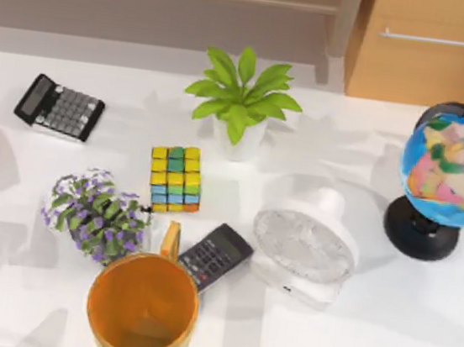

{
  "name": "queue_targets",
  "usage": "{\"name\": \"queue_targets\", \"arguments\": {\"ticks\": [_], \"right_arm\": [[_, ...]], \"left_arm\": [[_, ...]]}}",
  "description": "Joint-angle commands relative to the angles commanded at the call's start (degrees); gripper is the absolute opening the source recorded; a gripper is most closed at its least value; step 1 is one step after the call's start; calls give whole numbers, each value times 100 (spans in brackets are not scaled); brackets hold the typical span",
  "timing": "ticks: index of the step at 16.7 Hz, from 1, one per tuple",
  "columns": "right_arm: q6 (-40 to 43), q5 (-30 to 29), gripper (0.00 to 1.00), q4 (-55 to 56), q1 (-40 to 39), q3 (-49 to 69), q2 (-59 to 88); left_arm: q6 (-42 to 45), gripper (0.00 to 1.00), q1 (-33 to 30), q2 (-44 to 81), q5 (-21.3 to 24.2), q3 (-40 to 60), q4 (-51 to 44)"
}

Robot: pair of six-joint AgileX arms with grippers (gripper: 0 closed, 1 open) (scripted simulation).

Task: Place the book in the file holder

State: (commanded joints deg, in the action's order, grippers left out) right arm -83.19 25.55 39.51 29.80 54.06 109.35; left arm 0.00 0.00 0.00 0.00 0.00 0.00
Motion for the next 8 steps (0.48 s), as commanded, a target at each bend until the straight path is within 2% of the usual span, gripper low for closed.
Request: {"name": "queue_targets", "arguments": {"ticks": [8], "right_arm": [[-38, -119, 0, -88, -202, 384, 362]], "left_arm": [[0, 100, 0, 0, 0, 0, 0]]}}
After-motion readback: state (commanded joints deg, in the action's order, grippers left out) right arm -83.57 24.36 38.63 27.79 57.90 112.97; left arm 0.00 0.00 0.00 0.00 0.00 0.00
